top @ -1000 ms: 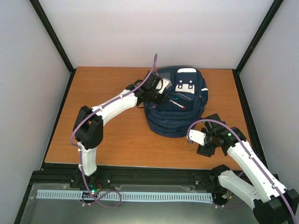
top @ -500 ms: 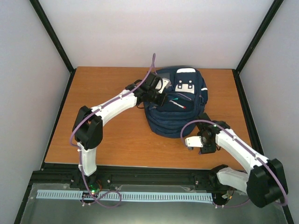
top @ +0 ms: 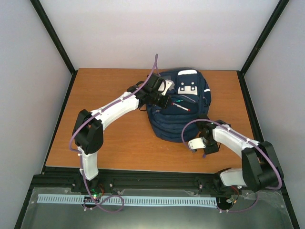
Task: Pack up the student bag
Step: Pick up the stationery from the center of the board.
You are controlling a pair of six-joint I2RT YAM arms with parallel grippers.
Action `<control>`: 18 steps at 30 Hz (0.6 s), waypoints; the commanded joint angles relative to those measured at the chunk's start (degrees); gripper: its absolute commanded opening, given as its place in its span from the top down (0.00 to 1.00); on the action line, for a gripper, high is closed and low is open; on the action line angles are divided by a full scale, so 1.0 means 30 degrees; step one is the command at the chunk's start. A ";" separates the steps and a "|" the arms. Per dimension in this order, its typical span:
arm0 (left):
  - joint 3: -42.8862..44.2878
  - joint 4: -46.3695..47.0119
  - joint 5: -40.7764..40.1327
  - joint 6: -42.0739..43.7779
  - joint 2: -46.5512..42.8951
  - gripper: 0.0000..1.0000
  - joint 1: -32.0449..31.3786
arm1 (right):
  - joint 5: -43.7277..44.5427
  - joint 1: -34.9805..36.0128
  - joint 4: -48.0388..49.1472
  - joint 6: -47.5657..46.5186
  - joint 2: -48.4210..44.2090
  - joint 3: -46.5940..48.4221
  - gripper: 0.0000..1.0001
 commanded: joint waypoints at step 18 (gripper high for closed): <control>0.0570 0.0092 0.1042 -0.0852 -0.1184 0.95 -0.0016 | -0.0400 -0.0095 -0.1091 0.2994 0.1584 0.0365 0.80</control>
